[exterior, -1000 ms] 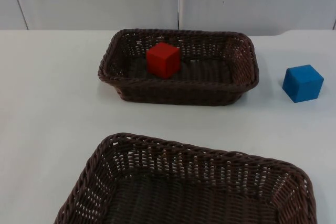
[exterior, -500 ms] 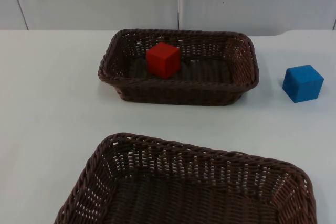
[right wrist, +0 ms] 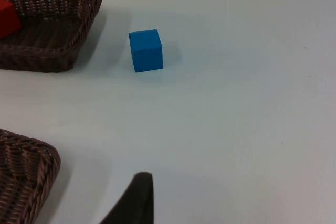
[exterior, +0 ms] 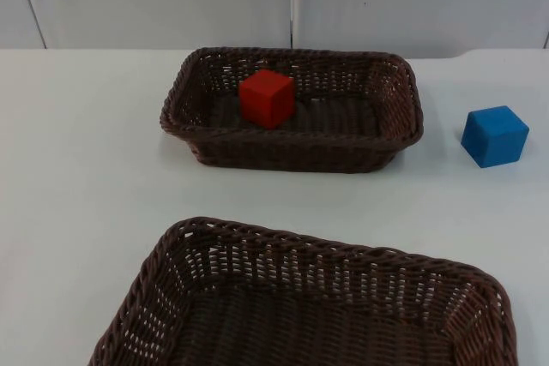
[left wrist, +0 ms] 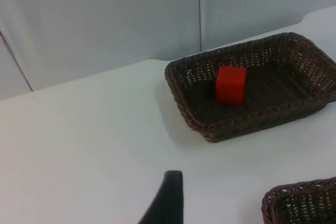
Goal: Pick up one cube with the left hand and place it into the upper basket. Pick up one cube with the right hand and place it into the lower basket.
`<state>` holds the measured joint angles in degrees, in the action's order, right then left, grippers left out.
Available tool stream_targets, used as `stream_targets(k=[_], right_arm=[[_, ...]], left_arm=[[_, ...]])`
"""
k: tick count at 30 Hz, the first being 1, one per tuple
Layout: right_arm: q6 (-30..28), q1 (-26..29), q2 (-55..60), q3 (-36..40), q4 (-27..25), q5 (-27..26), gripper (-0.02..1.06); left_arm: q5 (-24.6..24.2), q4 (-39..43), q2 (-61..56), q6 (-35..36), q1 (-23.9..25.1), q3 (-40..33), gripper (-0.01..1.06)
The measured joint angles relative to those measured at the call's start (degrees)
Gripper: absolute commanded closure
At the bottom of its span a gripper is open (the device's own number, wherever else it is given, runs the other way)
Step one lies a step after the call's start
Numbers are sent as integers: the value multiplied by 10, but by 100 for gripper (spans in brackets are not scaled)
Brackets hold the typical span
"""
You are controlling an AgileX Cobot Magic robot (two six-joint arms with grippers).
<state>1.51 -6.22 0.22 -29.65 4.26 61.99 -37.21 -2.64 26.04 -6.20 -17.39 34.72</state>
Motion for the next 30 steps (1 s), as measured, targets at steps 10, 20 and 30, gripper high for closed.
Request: stream_targets(k=[10, 20, 30], right_arm=[[3, 0, 0, 0, 0, 0, -1], [4, 0, 118, 0, 0, 0, -1], [4, 0, 306, -46, 0, -83, -1]], left_arm=[[-1, 0, 0, 1, 0, 0, 21], [-1, 1, 0, 1, 0, 0, 21], [-1, 4, 0, 1, 0, 0, 21]])
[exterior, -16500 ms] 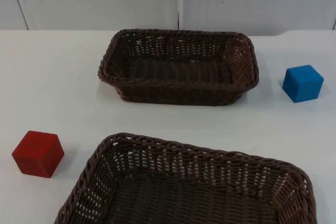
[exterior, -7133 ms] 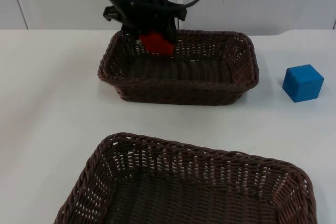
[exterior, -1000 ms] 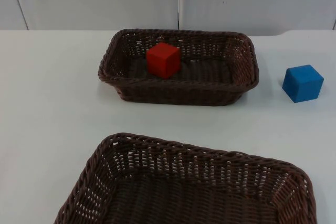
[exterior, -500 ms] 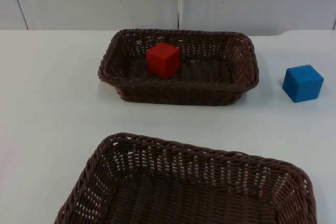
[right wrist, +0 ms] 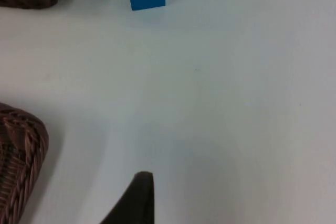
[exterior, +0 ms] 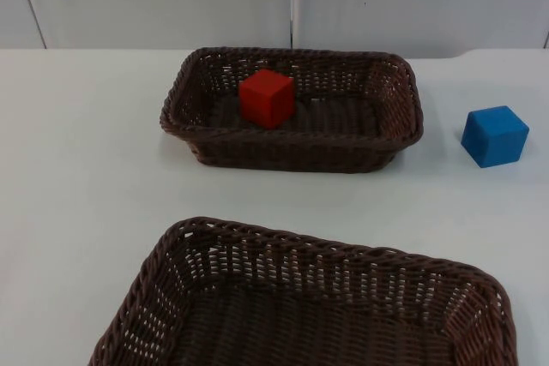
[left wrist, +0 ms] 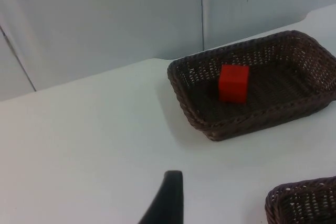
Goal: Pick up one cube with the left hand and place it into the upper basket. Pick up one cube with the right hand and place it into the lower basket.
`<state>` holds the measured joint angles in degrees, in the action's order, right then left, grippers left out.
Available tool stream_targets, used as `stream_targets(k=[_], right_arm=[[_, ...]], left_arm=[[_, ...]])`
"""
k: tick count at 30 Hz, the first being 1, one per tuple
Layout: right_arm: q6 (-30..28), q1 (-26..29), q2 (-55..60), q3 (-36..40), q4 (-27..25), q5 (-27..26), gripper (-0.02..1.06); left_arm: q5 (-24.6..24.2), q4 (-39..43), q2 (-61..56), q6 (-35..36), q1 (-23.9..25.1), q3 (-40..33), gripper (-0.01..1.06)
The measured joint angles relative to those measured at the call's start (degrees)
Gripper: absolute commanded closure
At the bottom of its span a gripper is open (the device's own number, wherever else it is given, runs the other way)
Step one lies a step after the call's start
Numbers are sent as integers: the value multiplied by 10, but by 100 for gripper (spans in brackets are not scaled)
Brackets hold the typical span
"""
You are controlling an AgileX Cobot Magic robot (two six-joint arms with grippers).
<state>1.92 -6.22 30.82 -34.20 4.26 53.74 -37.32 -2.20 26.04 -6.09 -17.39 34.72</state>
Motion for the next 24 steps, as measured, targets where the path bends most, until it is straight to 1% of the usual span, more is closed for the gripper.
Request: stream_targets(k=[2, 8, 9, 11, 14, 15, 19, 20, 24], right_arm=[[0, 0, 22, -8, 0, -7, -1], [0, 0, 178, -63, 0, -58, -1], [0, 0, 178, -63, 0, -58, -1], [0, 0, 229, -80, 0, -76, -1], [0, 0, 307, -113, 0, -84, -1], [0, 0, 307, -113, 0, -84, -1], [0, 0, 399, -161, -1, -89, -1], [0, 0, 399, -161, -1, -89, -1], [-9, 0, 479, -208, -1, -113, -1]], left_arm=[[0, 0, 0, 0, 0, 0, 21], [-2, 0, 0, 0, 0, 0, 21], [-2, 0, 0, 0, 0, 0, 21], [-9, 1, 0, 0, 0, 0, 21], [-11, 1, 0, 0, 0, 0, 21], [-11, 1, 0, 0, 0, 0, 21], [-11, 7, 0, 0, 0, 0, 21], [-11, 7, 0, 0, 0, 0, 21], [-11, 10, 0, 0, 0, 0, 21]])
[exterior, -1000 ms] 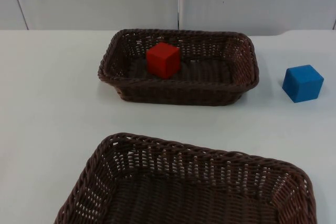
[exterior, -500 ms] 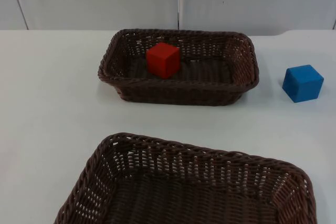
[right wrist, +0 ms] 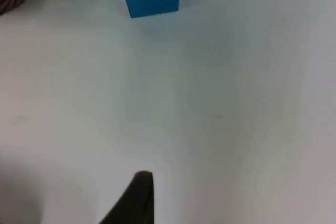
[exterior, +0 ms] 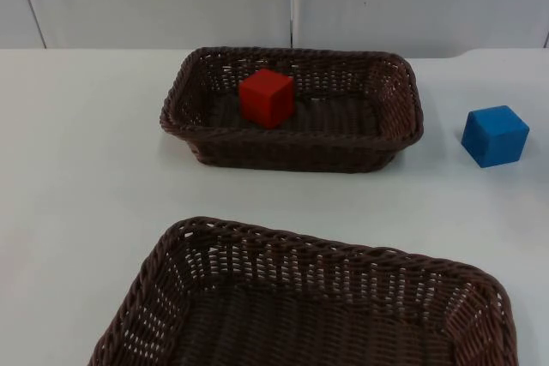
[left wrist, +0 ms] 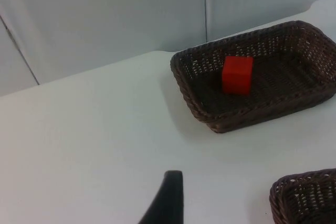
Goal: Pick up one cube with the left hand and place it into the upper basket. Pick up one cube with the right hand and place it into the lower basket.
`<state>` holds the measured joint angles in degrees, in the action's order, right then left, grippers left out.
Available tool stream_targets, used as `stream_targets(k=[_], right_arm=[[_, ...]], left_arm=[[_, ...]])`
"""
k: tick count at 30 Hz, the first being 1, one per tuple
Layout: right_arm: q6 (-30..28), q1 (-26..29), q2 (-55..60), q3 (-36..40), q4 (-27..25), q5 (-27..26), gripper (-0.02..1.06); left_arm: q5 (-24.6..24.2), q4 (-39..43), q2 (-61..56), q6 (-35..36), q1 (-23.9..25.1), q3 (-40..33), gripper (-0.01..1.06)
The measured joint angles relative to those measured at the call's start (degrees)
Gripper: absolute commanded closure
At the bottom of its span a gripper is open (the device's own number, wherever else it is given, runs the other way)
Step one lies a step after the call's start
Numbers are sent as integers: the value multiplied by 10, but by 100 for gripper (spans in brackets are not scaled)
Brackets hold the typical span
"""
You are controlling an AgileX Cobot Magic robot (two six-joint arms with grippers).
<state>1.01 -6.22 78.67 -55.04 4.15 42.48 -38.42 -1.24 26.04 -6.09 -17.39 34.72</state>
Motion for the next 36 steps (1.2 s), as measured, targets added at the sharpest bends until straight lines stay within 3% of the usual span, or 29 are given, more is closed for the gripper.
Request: stream_targets(k=[13, 21, 28, 36], right_arm=[[-17, 0, 174, -151, -7, -10, -1], [-63, 0, 287, -259, -68, -3, -1], [-89, -28, 348, -288, -72, -19, -1], [-69, -46, 399, -289, -58, -87, -1]], left_arm=[[0, 12, 0, 0, 0, 0, 21], [0, 12, 0, 0, 0, 0, 21], [-1, 17, 0, 0, 0, 0, 21], [-1, 21, 0, 0, 0, 0, 21]])
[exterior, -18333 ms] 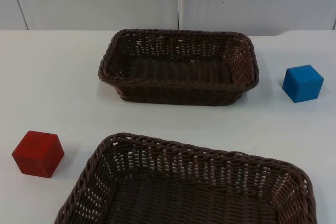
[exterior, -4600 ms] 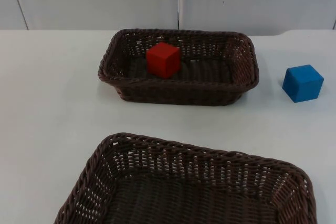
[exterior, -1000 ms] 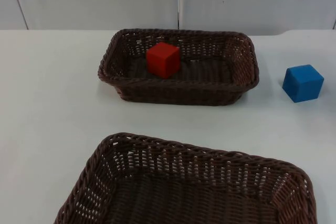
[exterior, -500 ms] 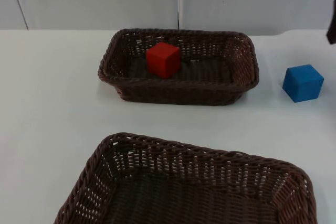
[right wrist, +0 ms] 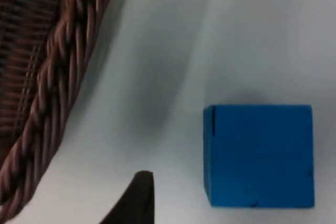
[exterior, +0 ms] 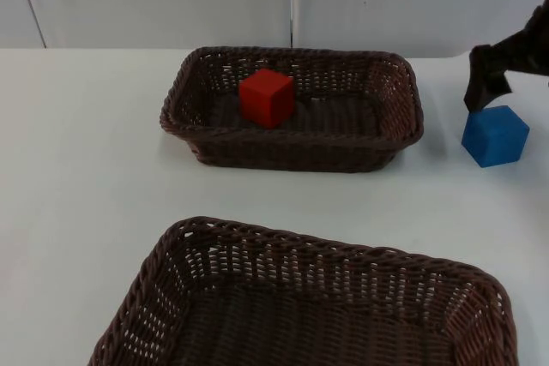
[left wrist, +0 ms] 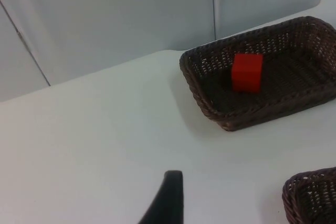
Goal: Pick up one cube with the left hand and place it into the upper basket. Pick up one cube with the right hand and place it into the lower basket.
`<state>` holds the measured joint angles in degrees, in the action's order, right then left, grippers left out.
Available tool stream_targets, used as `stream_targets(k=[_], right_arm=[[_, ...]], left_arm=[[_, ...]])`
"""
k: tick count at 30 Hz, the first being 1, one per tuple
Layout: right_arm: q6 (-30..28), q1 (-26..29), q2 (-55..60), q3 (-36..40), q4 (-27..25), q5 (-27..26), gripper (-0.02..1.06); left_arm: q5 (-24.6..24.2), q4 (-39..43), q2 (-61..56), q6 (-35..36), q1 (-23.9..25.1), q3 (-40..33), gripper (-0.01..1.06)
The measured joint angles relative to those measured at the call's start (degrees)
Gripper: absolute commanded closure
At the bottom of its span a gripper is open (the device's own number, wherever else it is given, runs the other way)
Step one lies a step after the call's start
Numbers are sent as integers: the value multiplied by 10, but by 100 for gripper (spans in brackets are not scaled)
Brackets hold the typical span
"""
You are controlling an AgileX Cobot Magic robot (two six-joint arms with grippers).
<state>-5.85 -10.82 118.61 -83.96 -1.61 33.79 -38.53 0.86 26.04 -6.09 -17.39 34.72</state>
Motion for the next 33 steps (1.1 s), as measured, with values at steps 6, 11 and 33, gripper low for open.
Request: stream_targets(k=[6, 11, 33], right_arm=[[37, 0, 21, 0, 32, -41, -1], [62, 0, 41, 0, 44, -73, -1], [63, 0, 110, -1, 45, -124, 29]], left_arm=[[0, 0, 0, 0, 0, 0, 21], [0, 0, 0, 0, 0, 0, 21], [0, 1, 0, 0, 0, 0, 21]])
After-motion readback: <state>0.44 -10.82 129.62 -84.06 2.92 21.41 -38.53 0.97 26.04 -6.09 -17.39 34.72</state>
